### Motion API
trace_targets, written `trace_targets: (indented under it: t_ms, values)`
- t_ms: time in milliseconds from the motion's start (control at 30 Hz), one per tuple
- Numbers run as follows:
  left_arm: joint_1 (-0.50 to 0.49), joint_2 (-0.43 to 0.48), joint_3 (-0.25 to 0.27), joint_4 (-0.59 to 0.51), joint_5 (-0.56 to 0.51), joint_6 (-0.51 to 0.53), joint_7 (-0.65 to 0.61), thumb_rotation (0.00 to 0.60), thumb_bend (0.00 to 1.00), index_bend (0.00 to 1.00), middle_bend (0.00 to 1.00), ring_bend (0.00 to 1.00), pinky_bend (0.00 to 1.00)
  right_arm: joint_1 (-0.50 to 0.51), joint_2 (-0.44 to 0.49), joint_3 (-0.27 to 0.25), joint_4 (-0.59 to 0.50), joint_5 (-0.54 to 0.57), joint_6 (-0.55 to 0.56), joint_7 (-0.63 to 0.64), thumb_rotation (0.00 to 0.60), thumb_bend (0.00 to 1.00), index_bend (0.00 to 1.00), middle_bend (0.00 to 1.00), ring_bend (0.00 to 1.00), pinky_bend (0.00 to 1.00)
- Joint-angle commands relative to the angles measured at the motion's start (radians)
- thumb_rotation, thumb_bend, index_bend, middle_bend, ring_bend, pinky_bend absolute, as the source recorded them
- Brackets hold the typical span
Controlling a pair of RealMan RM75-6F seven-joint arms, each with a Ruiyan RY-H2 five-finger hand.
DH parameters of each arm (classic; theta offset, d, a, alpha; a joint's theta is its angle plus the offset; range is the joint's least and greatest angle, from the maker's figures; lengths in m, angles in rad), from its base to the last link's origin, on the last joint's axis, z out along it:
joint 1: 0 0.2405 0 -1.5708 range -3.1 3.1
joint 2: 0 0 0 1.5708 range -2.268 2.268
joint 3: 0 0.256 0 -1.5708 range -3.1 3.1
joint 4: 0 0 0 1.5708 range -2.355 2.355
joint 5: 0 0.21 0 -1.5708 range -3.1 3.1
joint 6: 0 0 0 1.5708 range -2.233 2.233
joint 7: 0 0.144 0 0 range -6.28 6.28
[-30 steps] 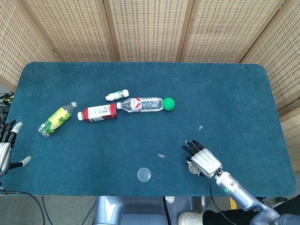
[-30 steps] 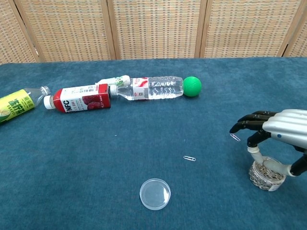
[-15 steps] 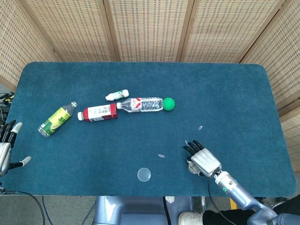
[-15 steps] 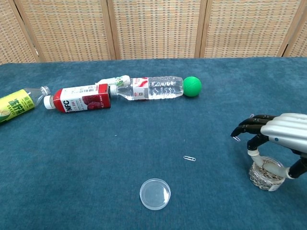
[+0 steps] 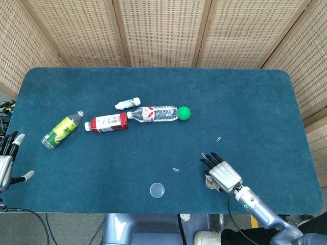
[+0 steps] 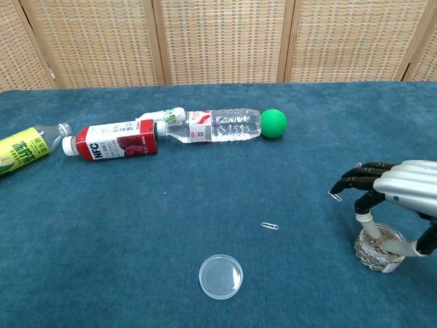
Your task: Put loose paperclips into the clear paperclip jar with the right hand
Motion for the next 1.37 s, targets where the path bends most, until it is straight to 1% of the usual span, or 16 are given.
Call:
trace_targets:
  t_ms: [33, 200, 500, 667, 767, 833, 867, 933, 967, 1000, 1033, 1067, 1100, 1233, 1367]
  values:
    - [0.000, 0.000, 0.000, 0.000, 0.000, 0.000, 0.000, 0.600, 0.00, 0.00, 0.00, 0.00, 0.00, -0.001, 0.000, 0.002, -0.001, 0.000, 0.000, 0.000, 0.600, 0.32, 0.54, 0.10, 0.00, 0.00]
    - [0.000, 0.000, 0.000, 0.000, 0.000, 0.000, 0.000, 0.600, 0.00, 0.00, 0.00, 0.00, 0.00, -0.003, 0.004, 0.004, -0.005, -0.005, 0.003, 0.000, 0.600, 0.30, 0.52, 0.10, 0.00, 0.00]
    - [0.001, 0.001, 0.000, -0.002, 0.002, 0.003, -0.001, 0.600, 0.00, 0.00, 0.00, 0.00, 0.00, -0.010, 0.026, 0.015, -0.031, -0.018, 0.028, 0.014, 0.600, 0.30, 0.52, 0.10, 0.00, 0.00]
    - [0.004, 0.004, 0.001, -0.005, 0.007, 0.009, -0.006, 0.600, 0.00, 0.00, 0.00, 0.00, 0.00, -0.030, 0.092, 0.018, -0.094, -0.044, 0.086, 0.027, 0.600, 0.30, 0.52, 0.10, 0.00, 0.00]
    - [0.008, 0.010, 0.001, -0.008, 0.013, 0.018, -0.015, 0.600, 0.00, 0.00, 0.00, 0.00, 0.00, -0.073, 0.133, 0.011, -0.107, -0.077, 0.176, 0.070, 0.600, 0.30, 0.51, 0.10, 0.00, 0.00]
    - [0.012, 0.013, 0.002, -0.008, 0.018, 0.025, -0.022, 0.600, 0.00, 0.00, 0.00, 0.00, 0.00, -0.108, 0.144, 0.007, -0.090, -0.091, 0.239, 0.112, 0.600, 0.28, 0.47, 0.10, 0.00, 0.00]
    - [0.015, 0.016, 0.003, -0.009, 0.022, 0.031, -0.026, 0.600, 0.00, 0.00, 0.00, 0.00, 0.00, -0.133, 0.146, 0.007, -0.071, -0.096, 0.283, 0.143, 0.600, 0.24, 0.42, 0.08, 0.00, 0.00]
    - [0.021, 0.018, 0.005, -0.009, 0.027, 0.041, -0.032, 0.600, 0.00, 0.00, 0.00, 0.00, 0.00, -0.173, 0.142, 0.007, -0.028, -0.096, 0.347, 0.187, 0.600, 0.13, 0.31, 0.05, 0.00, 0.00]
    - [0.025, 0.020, 0.007, -0.009, 0.032, 0.048, -0.036, 0.600, 0.00, 0.00, 0.00, 0.00, 0.00, -0.194, 0.140, 0.006, -0.003, -0.091, 0.373, 0.206, 0.600, 0.07, 0.23, 0.02, 0.00, 0.00]
    - [0.030, 0.022, 0.010, -0.011, 0.038, 0.056, -0.040, 0.600, 0.00, 0.00, 0.00, 0.00, 0.00, -0.212, 0.141, 0.006, 0.015, -0.077, 0.388, 0.217, 0.600, 0.03, 0.17, 0.01, 0.00, 0.00]
    - [0.035, 0.023, 0.014, -0.012, 0.046, 0.065, -0.043, 0.600, 0.00, 0.00, 0.00, 0.00, 0.00, -0.228, 0.142, 0.005, 0.028, -0.066, 0.399, 0.225, 0.600, 0.01, 0.09, 0.00, 0.00, 0.00]
    - [0.043, 0.025, 0.019, -0.014, 0.054, 0.075, -0.043, 0.600, 0.00, 0.00, 0.00, 0.00, 0.00, -0.247, 0.145, 0.003, 0.038, -0.050, 0.410, 0.233, 0.600, 0.00, 0.04, 0.00, 0.00, 0.00]
    - [0.046, 0.026, 0.022, -0.016, 0.056, 0.079, -0.041, 0.600, 0.00, 0.00, 0.00, 0.00, 0.00, -0.254, 0.147, 0.003, 0.040, -0.047, 0.414, 0.235, 0.600, 0.00, 0.01, 0.00, 0.00, 0.00]
    - [0.072, 0.033, 0.037, -0.020, 0.080, 0.115, -0.046, 0.600, 0.00, 0.00, 0.00, 0.00, 0.00, -0.313, 0.166, -0.003, 0.036, -0.026, 0.461, 0.206, 0.600, 0.00, 0.00, 0.00, 0.00, 0.00]
    - [0.089, 0.036, 0.041, -0.008, 0.097, 0.144, -0.070, 0.600, 0.00, 0.00, 0.00, 0.00, 0.00, -0.361, 0.171, 0.008, 0.001, -0.035, 0.538, 0.165, 0.600, 0.00, 0.00, 0.00, 0.00, 0.00]
